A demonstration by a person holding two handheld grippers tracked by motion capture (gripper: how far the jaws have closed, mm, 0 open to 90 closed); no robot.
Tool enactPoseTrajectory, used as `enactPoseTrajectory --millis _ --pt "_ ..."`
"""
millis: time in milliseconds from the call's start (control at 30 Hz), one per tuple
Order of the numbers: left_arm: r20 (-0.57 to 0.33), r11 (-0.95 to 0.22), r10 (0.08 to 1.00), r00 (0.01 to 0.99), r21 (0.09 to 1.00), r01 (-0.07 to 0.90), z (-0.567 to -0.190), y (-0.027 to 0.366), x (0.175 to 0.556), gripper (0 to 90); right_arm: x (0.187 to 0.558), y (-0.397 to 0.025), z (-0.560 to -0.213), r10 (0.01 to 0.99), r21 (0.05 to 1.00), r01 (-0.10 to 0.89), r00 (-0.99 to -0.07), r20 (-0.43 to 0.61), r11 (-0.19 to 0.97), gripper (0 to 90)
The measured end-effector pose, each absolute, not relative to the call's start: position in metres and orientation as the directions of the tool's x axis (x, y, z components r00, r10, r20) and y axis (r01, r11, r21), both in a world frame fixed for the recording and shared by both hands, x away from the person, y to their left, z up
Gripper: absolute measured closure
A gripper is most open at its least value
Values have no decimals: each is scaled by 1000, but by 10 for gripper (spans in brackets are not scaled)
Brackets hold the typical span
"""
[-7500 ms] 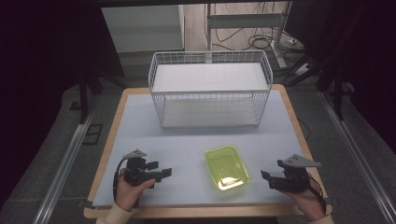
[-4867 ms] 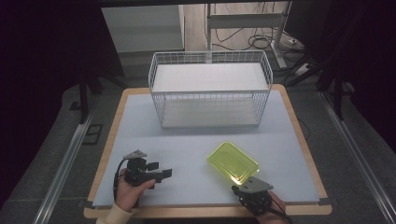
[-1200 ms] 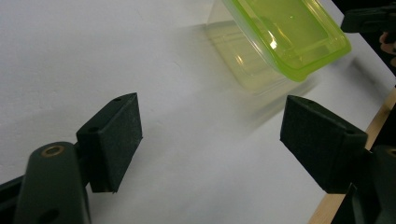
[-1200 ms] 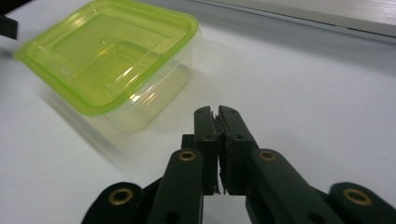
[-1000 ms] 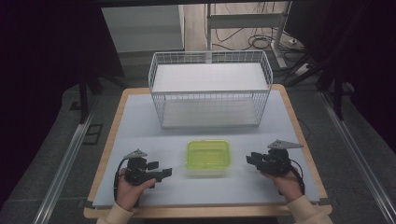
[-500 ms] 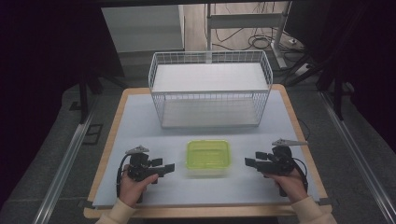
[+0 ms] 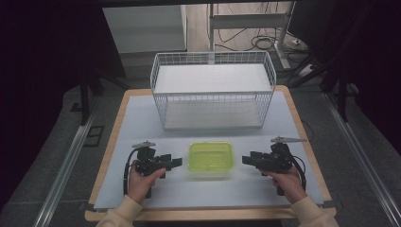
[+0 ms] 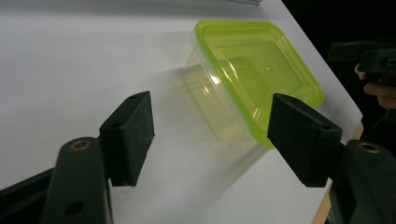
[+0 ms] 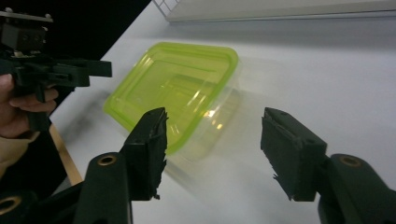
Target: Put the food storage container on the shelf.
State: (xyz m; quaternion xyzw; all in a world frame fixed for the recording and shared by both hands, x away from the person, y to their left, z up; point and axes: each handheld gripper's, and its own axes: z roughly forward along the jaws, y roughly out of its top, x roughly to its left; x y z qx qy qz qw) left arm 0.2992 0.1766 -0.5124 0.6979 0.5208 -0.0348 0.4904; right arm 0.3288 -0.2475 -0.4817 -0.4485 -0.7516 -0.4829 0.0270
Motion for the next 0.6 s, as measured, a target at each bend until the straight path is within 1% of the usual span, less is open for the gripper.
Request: enactPoseTrajectory --millis 100,200,367,467,600 --pt "-609 57 664 433 619 784 -513 175 305 329 334 -241 -484 635 684 715 -597 491 143 439" --pt "-644 77 644 414 593 802 -514 173 311 343 339 -239 -488 615 656 745 -576 540 121 471" --pt "-662 80 633 402 572 816 -517 171 318 384 349 -235 -491 595 631 770 -553 583 98 519" --pt "-685 94 617 388 553 828 -519 168 324 411 355 -231 -494 592 616 782 -543 595 98 539" --pt "-696 79 602 392 540 838 -521 165 328 444 360 -227 -498 595 595 798 -527 607 100 569"
